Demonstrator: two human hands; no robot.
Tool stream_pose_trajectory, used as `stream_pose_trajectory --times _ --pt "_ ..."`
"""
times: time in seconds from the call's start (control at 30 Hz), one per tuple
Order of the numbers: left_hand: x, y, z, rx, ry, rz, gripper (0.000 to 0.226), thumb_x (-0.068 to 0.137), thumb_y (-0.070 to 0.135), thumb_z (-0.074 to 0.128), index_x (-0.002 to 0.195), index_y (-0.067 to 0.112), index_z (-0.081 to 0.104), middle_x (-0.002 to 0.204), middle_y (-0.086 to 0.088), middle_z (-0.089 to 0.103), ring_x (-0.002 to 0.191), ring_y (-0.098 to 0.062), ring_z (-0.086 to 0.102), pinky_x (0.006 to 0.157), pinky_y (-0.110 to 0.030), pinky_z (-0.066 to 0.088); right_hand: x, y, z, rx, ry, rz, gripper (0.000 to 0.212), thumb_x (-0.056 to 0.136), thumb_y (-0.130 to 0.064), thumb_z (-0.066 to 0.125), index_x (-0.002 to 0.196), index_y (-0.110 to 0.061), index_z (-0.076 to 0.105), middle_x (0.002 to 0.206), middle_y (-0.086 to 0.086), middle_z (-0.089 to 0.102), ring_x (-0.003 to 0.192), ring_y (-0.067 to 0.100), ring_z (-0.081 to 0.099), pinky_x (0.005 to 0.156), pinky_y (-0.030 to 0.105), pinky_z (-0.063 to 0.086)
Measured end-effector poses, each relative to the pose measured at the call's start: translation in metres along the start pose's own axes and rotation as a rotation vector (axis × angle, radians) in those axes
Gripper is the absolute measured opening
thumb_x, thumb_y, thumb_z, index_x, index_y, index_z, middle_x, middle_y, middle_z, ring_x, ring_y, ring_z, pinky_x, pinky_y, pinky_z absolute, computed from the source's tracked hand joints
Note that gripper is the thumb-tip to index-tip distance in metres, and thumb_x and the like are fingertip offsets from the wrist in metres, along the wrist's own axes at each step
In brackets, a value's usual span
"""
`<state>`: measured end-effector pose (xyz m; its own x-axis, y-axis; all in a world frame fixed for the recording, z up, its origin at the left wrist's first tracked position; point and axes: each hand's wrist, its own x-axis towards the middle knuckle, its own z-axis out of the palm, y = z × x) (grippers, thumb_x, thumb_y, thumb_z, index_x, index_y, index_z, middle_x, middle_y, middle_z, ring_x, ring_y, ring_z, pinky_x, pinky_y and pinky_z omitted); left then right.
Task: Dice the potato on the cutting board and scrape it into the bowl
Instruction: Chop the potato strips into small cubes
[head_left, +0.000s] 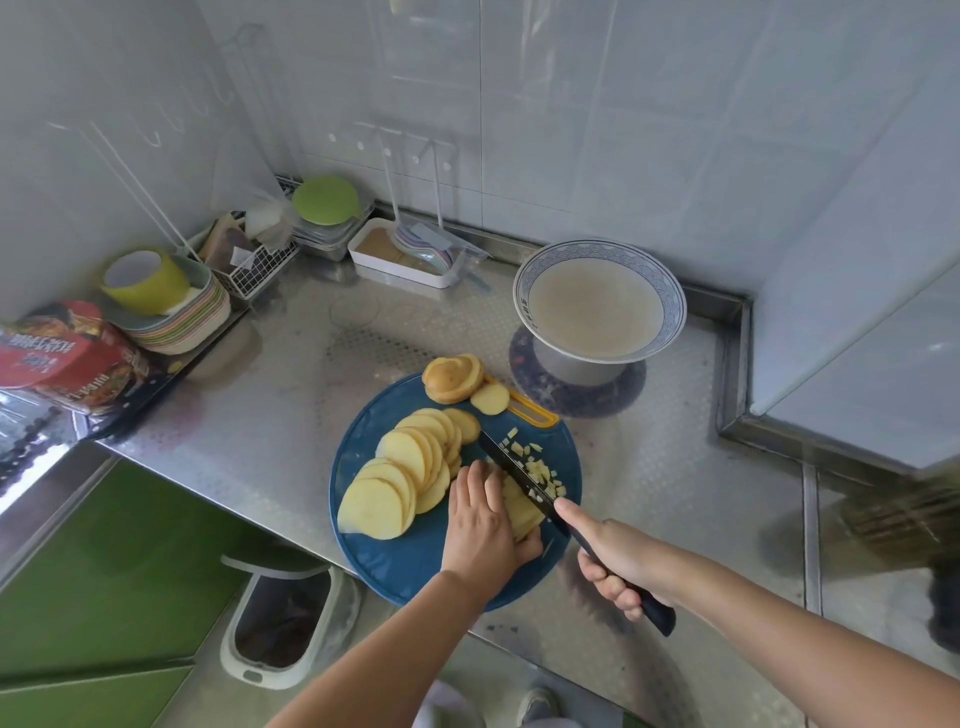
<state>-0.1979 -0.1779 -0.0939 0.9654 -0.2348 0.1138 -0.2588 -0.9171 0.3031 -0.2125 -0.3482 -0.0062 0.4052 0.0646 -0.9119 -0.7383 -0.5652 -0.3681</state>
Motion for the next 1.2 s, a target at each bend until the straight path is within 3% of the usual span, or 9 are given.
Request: stream_pose_trajectory --times 0.43,0.67,0.83,1.2 --pt "0.001 -0.002 0.004 -0.014 0.018 0.007 0.077 0.066 0.056 0.05 0.12 0.001 0.044 0.118 -0.021 0.052 0.116 -0.035 0.042 0.1 -0.048 0.042 0.015 0.001 0.003 -0.009 0.021 0.019 0.075 0.08 -0.089 0.023 0.056 -0.018 0.03 0.047 0.0 0.029 0.037 0.014 0.026 0.043 0.021 0.028" --pt "0.0 -0.003 0.006 0.003 0.001 -0.005 0.078 0.066 0.057 0.053 0.119 0.0 0.046 0.119 -0.023 0.052 0.116 -0.037 0.04 0.099 -0.05 0.044 0.028 0.006 0.021 -0.001 0.141 -0.012 0.072 0.081 -0.086 0.023 0.055 -0.019 0.02 0.042 -0.002 0.019 0.037 0.016 0.018 0.044 0.024 0.023" --pt "-0.001 -0.004 0.007 0.011 -0.01 -0.014 0.08 0.069 0.06 0.049 0.121 -0.001 0.045 0.121 -0.023 0.053 0.118 -0.037 0.042 0.101 -0.049 0.041 0.031 0.012 0.031 -0.007 0.208 -0.056 0.074 0.082 -0.087 0.024 0.054 -0.018 0.026 0.039 -0.002 0.025 0.034 0.017 0.023 0.042 0.024 0.027" --pt "-0.002 0.0 -0.003 -0.035 0.017 0.0 0.074 0.066 0.055 0.05 0.117 0.001 0.049 0.116 -0.017 0.051 0.112 -0.035 0.046 0.1 -0.046 0.045 0.02 0.014 0.008 0.264 -0.017 -0.105 0.072 0.085 -0.082 0.033 0.055 -0.017 0.033 0.048 0.003 0.025 0.037 0.015 0.022 0.04 0.022 0.023"
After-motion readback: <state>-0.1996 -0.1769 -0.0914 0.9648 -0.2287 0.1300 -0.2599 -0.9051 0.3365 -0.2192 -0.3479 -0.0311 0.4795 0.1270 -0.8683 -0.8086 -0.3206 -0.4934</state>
